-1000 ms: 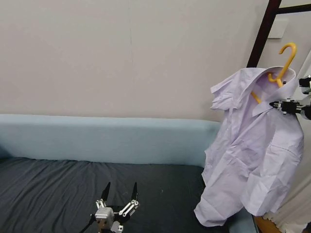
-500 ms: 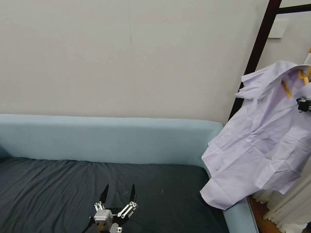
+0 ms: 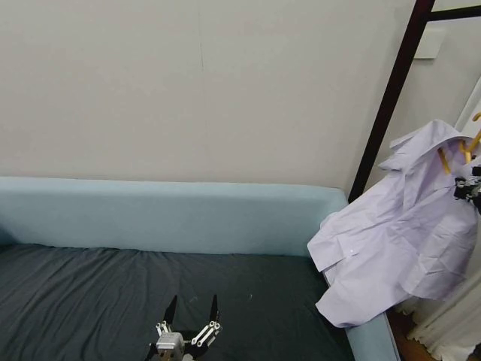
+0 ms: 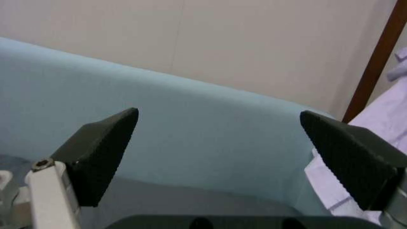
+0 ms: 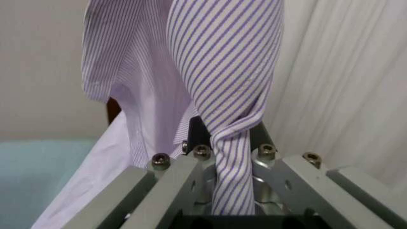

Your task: Pick up the clothes from the sofa and hang them on the clothes hanger.

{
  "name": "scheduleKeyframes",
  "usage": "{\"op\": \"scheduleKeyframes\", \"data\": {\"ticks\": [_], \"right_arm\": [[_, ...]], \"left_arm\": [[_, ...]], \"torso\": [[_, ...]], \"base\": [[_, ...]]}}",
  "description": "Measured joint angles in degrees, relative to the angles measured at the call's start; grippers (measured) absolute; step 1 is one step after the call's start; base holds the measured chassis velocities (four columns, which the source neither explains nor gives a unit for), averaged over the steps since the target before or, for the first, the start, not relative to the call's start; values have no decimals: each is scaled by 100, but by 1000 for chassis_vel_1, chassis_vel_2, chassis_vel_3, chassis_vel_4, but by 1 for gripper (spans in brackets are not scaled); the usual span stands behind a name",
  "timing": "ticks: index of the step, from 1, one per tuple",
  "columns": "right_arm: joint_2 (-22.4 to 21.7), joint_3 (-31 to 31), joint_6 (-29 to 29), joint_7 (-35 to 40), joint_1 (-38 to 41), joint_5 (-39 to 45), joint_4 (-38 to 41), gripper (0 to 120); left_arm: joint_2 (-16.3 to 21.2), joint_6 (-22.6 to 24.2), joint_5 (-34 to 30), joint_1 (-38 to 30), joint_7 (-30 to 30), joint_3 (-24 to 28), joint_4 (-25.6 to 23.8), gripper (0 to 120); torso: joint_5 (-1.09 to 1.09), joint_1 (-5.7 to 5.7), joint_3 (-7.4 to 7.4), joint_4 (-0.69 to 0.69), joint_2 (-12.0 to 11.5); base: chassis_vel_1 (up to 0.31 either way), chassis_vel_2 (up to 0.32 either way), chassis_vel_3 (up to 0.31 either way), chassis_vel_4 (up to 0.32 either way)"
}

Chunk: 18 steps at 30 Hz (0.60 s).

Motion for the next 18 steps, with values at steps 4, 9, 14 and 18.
{"op": "scheduleKeyframes", "data": {"ticks": [4, 9, 14, 18], "right_arm": [[98, -147, 728, -509, 283, -707, -596, 2], [-181, -104, 1203, -768, 401, -1307, -1011, 2], [-571, -535, 1366, -859, 1120, -1606, -1587, 2], [-759, -825, 1491, -951, 1527, -1761, -1815, 2]], "left_arm": [[53, 57, -31, -79, 0, 80, 19, 100], [169, 102, -145, -274, 0, 279, 113, 100], [190, 105, -154, -265, 0, 374, 149, 100], [179, 93, -135, -238, 0, 393, 103, 100]], "torso": [[0, 0, 0, 3, 0], [0, 0, 0, -3, 0], [-1, 0, -1, -4, 0], [-1, 0, -1, 1, 0]], "base": [[0, 0, 0, 0], [0, 0, 0, 0], [0, 0, 0, 0], [0, 0, 0, 0]]}}
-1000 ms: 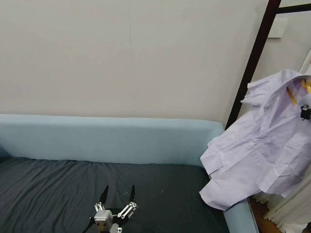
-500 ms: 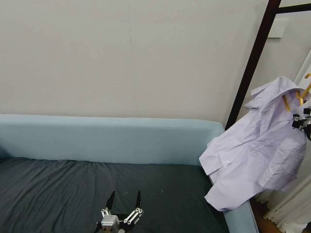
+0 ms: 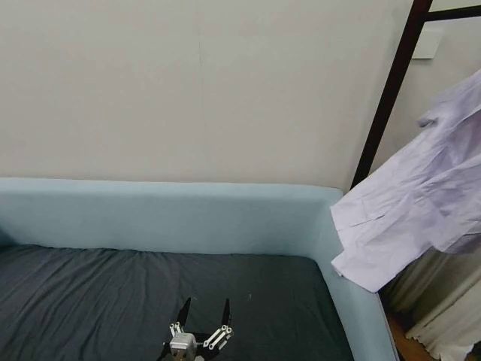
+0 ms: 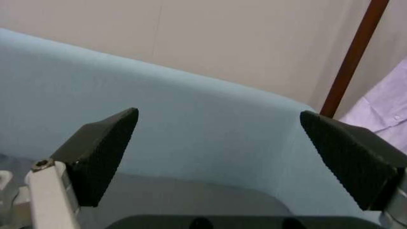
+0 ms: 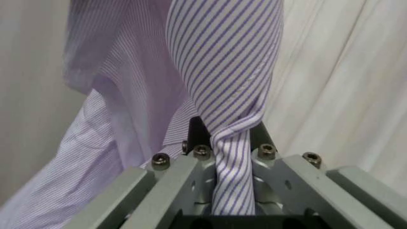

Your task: Pick up the clothes from the sofa and hang them on the clothes hanger.

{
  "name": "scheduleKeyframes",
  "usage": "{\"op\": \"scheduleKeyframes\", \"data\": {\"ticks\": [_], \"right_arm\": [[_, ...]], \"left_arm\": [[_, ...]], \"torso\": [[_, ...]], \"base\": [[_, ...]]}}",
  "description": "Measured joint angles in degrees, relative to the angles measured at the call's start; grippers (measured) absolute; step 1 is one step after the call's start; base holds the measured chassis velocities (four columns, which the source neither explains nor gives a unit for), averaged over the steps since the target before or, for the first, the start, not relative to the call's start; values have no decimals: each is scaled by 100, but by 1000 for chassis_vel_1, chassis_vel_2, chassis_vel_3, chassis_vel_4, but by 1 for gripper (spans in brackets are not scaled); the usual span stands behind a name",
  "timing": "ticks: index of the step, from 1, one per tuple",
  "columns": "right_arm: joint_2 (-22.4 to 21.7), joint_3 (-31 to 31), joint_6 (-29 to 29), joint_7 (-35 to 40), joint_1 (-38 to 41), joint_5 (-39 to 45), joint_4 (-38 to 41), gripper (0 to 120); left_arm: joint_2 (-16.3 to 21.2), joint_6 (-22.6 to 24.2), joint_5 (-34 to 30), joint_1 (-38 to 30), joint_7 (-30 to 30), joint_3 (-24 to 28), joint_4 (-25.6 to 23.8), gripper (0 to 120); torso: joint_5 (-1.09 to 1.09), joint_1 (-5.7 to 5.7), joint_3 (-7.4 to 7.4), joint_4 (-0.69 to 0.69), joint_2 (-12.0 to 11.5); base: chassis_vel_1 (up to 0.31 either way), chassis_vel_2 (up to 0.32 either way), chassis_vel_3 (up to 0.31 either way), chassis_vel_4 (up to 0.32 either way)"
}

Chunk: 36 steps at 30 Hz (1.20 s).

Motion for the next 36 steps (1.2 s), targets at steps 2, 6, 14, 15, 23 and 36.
{"op": "scheduleKeyframes", "data": {"ticks": [2, 6, 14, 15, 23, 36], "right_arm": [[-45, -116, 120, -76, 169, -166, -81, 2], [-17, -334, 300, -173, 333, -415, -54, 2], [418, -1310, 410, -172, 1296, -936, 102, 2], [482, -1497, 326, -121, 1506, -943, 103, 2], [527, -2280, -303, -9, 2331, -751, -130, 2], [772, -3077, -1026, 268, 3434, -581, -375, 2]], "left_arm": [[8, -2, 5, -9, 0, 21, -3, 100], [9, -2, 5, -33, 0, 62, 5, 100], [-19, -13, 31, 42, 0, 100, -52, 100], [-6, -28, 32, 72, -1, 78, -85, 100], [10, -109, 45, 140, -4, 20, -179, 100], [-70, -163, 155, 150, 0, 122, -129, 100]], "torso": [[0, 0, 0, -3, 0], [1, 0, 0, -7, 0], [0, 0, 1, 2, 0], [-2, 0, 1, 2, 0], [-1, 0, 1, -2, 0], [-1, 0, 0, -1, 0]], "base": [[0, 0, 0, 0], [0, 0, 0, 0], [0, 0, 0, 0], [0, 0, 0, 0], [0, 0, 0, 0], [0, 0, 0, 0]]}}
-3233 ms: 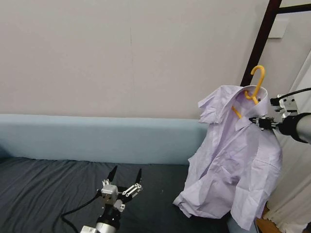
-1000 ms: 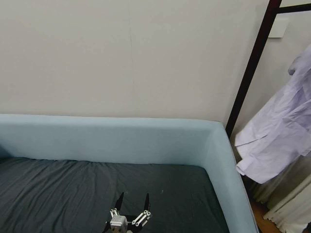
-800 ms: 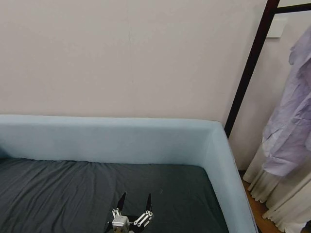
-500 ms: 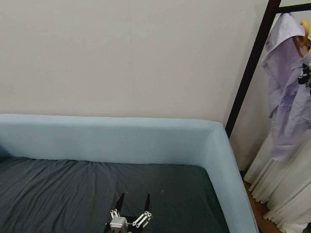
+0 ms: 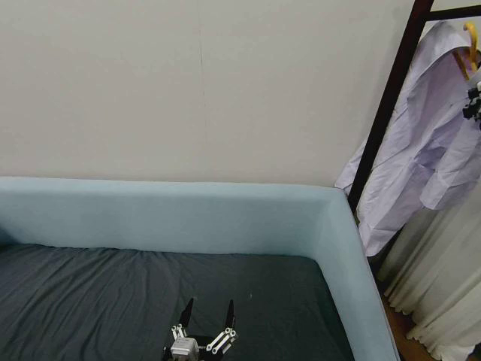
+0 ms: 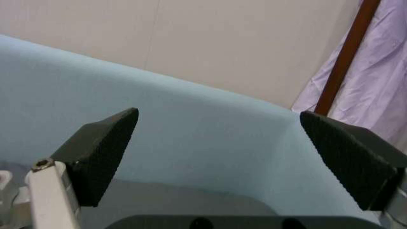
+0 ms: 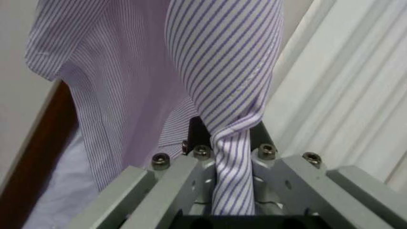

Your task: Pick up the clothes from the sofa and hang them on the clothes hanger.

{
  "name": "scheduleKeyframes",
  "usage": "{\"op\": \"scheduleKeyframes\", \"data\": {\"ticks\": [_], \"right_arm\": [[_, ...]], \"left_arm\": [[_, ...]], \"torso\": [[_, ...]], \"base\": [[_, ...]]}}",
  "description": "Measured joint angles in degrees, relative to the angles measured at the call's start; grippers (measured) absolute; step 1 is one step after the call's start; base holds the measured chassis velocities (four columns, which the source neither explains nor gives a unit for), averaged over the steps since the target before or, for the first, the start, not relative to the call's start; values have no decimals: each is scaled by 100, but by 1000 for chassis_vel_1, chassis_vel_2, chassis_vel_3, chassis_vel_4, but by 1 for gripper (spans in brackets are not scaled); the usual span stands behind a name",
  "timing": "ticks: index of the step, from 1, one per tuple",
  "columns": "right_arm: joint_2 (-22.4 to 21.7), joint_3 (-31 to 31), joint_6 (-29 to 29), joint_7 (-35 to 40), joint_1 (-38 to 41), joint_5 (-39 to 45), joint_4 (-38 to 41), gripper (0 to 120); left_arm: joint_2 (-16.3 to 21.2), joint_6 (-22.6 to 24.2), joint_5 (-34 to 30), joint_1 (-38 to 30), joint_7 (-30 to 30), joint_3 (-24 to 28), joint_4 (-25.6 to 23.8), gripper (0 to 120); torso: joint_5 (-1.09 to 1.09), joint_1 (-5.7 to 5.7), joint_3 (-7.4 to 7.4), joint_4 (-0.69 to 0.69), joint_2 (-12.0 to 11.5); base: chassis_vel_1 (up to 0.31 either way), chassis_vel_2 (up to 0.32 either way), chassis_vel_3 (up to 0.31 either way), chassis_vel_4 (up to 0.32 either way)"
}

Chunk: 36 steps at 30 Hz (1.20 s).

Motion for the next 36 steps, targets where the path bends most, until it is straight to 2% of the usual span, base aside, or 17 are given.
{"op": "scheduleKeyframes", "data": {"ticks": [17, 29, 36], "right_arm": [[538, -679, -1041, 583, 1172, 1196, -278, 2], [937, -863, -2061, 1544, 1951, 2914, -415, 2], [1147, -1029, -2169, 2026, 2280, 3549, -655, 2]], "left_arm": [[-29, -67, 70, 41, 13, 18, 36, 100], [-59, -119, 115, 69, 14, 74, 38, 100], [-62, -131, 116, 76, 11, 70, 0, 100]], "torso": [[2, 0, 1, -2, 0], [1, 0, 0, -2, 0], [0, 0, 0, 0, 0]], "base": [[0, 0, 0, 0], [0, 0, 0, 0], [0, 0, 0, 0]]}}
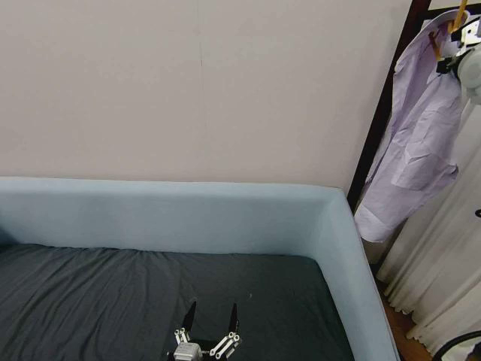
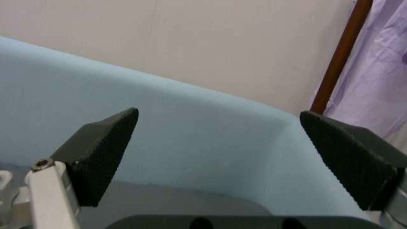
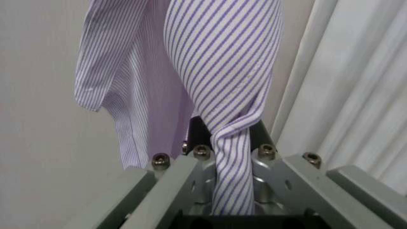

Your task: Pick up the clothes from the sofa and hang them on the clothes hanger.

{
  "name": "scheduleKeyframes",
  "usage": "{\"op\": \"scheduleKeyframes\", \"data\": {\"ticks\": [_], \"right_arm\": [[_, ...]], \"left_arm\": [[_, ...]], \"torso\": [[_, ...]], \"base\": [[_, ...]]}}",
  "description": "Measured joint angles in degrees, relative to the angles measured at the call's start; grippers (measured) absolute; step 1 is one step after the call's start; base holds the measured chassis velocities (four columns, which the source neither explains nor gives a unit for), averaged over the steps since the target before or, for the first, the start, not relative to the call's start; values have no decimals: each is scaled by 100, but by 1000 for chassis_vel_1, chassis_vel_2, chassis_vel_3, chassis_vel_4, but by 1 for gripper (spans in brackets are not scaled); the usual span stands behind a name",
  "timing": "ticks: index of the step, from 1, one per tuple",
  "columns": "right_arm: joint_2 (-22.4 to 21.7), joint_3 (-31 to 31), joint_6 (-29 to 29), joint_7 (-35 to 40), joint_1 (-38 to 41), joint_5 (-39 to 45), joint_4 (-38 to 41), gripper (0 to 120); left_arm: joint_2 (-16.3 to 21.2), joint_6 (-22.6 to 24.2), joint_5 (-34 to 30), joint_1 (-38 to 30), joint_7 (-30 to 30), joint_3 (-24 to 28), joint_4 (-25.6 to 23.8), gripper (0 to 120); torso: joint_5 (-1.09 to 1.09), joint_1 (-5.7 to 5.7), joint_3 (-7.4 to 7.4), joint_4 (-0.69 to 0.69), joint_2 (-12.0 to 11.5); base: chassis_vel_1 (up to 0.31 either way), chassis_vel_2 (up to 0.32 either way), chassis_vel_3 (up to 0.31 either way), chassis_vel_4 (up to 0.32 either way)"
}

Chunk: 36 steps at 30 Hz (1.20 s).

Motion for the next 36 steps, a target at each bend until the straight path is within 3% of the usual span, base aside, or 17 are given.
{"op": "scheduleKeyframes", "data": {"ticks": [22, 36], "right_arm": [[300, -267, 27, 996, 333, 1705, -595, 2], [565, -406, 39, 1161, 567, 1875, -1137, 2]], "left_arm": [[9, -63, 94, 63, -14, 22, -47, 100], [70, 62, 98, 66, -145, -146, -95, 100]], "torso": [[-1, -1, -2, -1, 1], [0, -1, -1, -2, 0]], "base": [[0, 0, 0, 0], [0, 0, 0, 0]]}}
